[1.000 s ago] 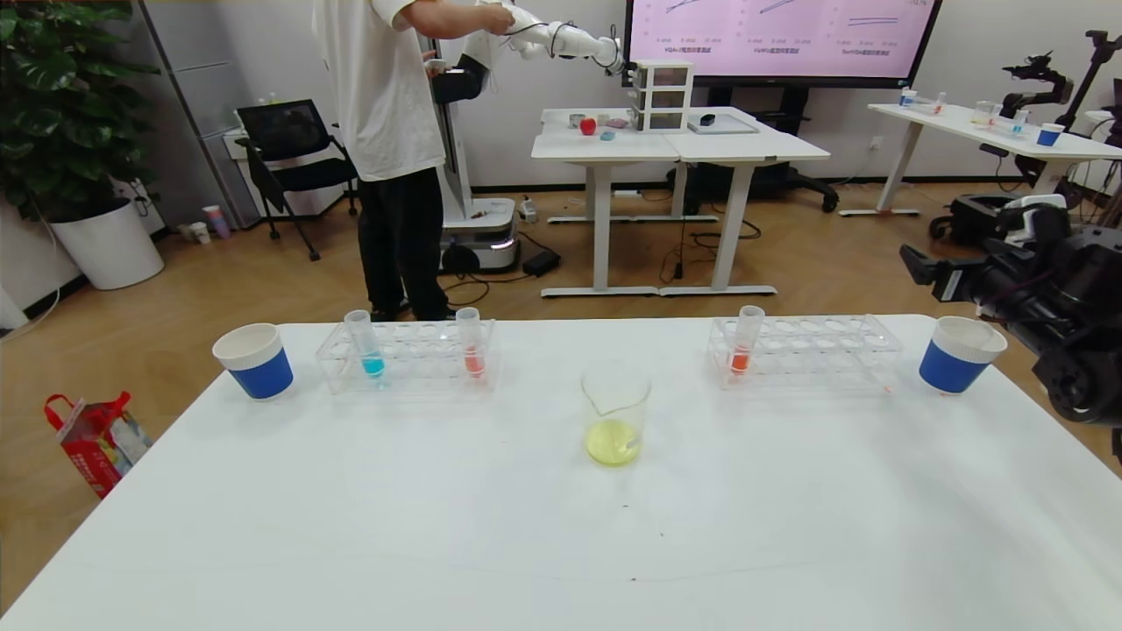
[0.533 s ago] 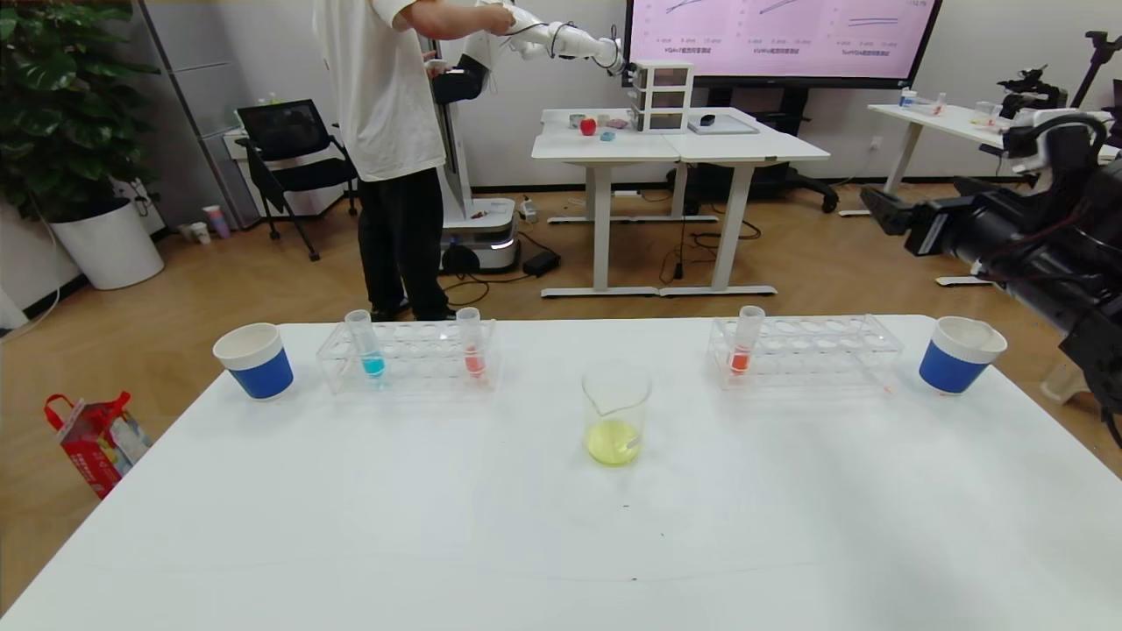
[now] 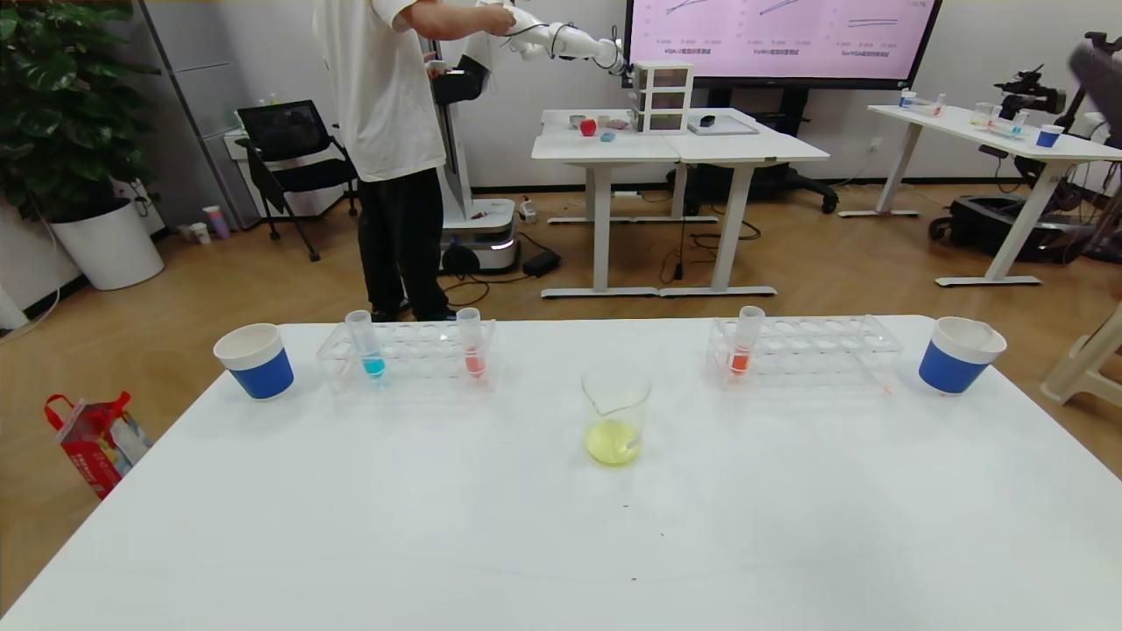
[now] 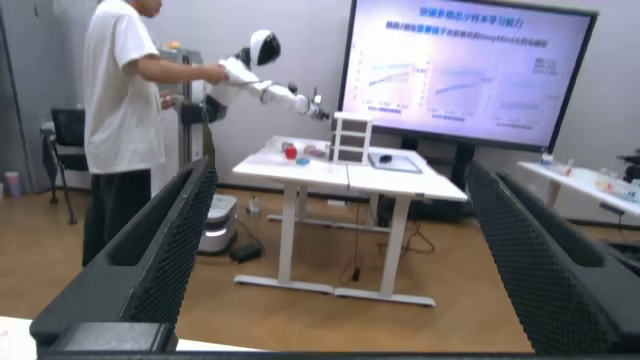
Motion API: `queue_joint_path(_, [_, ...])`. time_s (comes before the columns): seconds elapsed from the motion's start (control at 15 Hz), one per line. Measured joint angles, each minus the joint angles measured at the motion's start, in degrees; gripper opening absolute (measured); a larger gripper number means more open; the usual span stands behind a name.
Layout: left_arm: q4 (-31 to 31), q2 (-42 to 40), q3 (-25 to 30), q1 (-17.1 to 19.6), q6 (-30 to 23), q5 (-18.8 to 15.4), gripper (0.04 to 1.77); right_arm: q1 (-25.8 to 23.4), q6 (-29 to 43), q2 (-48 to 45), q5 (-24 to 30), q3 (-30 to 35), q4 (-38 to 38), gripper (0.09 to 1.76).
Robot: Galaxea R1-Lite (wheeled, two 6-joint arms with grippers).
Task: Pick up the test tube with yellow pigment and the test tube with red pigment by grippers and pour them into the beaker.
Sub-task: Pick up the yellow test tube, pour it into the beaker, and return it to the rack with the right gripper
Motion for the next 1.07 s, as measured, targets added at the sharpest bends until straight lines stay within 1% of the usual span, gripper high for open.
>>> queue_joint_path(0.4, [0.0, 0.0, 0.0, 0.0, 0.0, 0.0, 1.75, -0.4, -0.3, -32.1, 0.5, 7.5, 17.8, 1.74])
queue_joint_path(0.6, [0.0, 0.0, 0.0, 0.0, 0.0, 0.0, 1.75, 0.3, -3.1, -46.2, 0.6, 10.3, 27.3, 1.74])
queue_joint_path(0.73, [0.0, 0.0, 0.0, 0.0, 0.0, 0.0, 1.75, 1.1, -6.7, -53.9, 0.6, 13.8, 30.0, 1.74])
queue_joint_path(0.8, [0.0, 0.0, 0.0, 0.0, 0.0, 0.0, 1.75, 1.4, -7.4, -56.9, 0.5, 15.6, 30.6, 1.74])
queue_joint_path(0.93, [0.0, 0.0, 0.0, 0.0, 0.0, 0.0, 1.75, 1.4, -7.6, -62.5, 0.5, 19.9, 32.3, 1.74])
queue_joint_path(1.07, [0.0, 0.0, 0.0, 0.0, 0.0, 0.0, 1.75, 1.3, -7.7, -67.2, 0.2, 26.0, 34.7, 1.74])
